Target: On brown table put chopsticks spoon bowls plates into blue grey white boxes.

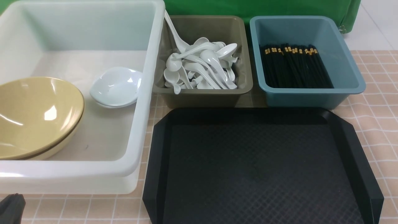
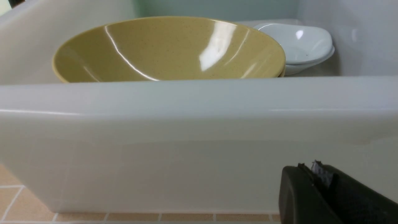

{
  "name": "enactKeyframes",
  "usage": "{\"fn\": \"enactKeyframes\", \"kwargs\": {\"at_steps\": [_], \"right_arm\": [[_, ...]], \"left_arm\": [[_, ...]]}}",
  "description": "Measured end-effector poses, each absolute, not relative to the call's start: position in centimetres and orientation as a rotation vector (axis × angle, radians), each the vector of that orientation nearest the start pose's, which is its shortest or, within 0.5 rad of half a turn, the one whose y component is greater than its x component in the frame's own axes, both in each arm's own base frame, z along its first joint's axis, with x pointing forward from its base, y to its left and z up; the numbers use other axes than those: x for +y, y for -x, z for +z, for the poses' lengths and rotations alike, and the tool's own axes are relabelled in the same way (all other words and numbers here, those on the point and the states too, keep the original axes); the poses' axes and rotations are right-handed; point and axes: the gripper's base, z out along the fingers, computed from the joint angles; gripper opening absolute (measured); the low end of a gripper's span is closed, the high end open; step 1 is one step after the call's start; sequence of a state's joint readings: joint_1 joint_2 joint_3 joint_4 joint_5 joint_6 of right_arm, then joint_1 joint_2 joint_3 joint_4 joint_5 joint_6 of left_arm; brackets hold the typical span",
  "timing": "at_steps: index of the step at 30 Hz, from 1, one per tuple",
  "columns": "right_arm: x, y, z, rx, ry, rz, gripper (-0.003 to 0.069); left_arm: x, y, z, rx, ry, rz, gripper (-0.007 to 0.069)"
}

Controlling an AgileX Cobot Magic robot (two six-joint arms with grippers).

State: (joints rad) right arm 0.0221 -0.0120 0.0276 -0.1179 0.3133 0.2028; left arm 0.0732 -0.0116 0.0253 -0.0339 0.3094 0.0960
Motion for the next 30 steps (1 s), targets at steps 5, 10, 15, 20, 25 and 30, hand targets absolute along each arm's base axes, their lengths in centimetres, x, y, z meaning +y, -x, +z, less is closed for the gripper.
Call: {"fn": "enactKeyframes", "kwargs": {"at_steps": [5, 10, 15, 20, 25, 30], "right_arm": [[-0.21, -5.41, 17.64, 1.808, -0.088, 0.047, 0.0129], [-0.21, -5.41, 17.64, 1.808, -0.088, 0.047, 0.0136], [-0.21, -5.41, 17.64, 1.808, -0.088, 0.047, 0.0141], [-0.21, -5.41, 17.64, 1.808, -0.088, 0.047, 0.0146], [-0.21, -5.41, 17.64, 1.808, -0.088, 0.047, 0.0153], [-0.21, -5.41, 17.64, 1.808, -0.088, 0.047, 0.0160]], "left_arm": [[0.30, -5.40, 17.73, 1.807, 0.001, 0.088, 0.0004], [0.30, -5.40, 17.73, 1.807, 0.001, 0.088, 0.0004], [0.30, -5.40, 17.73, 1.807, 0.002, 0.087, 0.0004], [0.30, -5.40, 17.73, 1.807, 0.001, 0.088, 0.0004], [0.30, -5.40, 17.73, 1.807, 0.001, 0.088, 0.0004], [0.30, -5.40, 17.73, 1.807, 0.001, 0.088, 0.0004]]}}
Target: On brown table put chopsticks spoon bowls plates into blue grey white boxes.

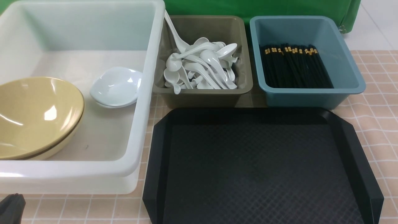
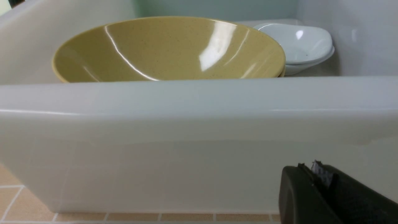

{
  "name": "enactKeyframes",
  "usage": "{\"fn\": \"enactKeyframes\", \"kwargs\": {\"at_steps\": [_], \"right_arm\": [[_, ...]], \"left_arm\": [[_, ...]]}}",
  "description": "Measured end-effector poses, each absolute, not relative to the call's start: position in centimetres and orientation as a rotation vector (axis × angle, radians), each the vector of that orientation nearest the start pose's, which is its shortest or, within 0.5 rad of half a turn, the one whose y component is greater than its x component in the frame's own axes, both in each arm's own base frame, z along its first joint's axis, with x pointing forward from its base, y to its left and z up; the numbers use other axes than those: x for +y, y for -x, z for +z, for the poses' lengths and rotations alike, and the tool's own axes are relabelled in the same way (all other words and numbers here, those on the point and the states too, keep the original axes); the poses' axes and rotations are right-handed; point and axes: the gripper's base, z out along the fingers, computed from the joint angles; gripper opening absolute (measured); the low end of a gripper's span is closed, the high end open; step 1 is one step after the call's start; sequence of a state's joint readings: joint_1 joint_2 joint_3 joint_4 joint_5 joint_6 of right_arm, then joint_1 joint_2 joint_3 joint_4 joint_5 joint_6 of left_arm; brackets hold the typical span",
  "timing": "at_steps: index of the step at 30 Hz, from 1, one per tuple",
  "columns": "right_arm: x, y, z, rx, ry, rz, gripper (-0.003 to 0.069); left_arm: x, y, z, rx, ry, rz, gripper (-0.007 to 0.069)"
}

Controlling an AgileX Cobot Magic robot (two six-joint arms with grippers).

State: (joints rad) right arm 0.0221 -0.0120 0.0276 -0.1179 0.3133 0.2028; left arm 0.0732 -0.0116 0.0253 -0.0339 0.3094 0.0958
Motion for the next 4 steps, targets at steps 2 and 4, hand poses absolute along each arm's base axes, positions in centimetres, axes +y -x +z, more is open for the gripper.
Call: {"fn": "enactKeyframes", "kwargs": {"at_steps": [2, 4], "right_arm": [[-0.21, -5.41, 17.64, 1.808, -0.088, 0.047, 0.0162], [-0.21, -5.41, 17.64, 1.808, -0.088, 0.047, 0.0163]], "left_arm": [[0.30, -5.40, 17.73, 1.807, 0.001, 0.088, 0.0004], [0.30, -5.40, 17.73, 1.807, 0.001, 0.088, 0.0004]]}}
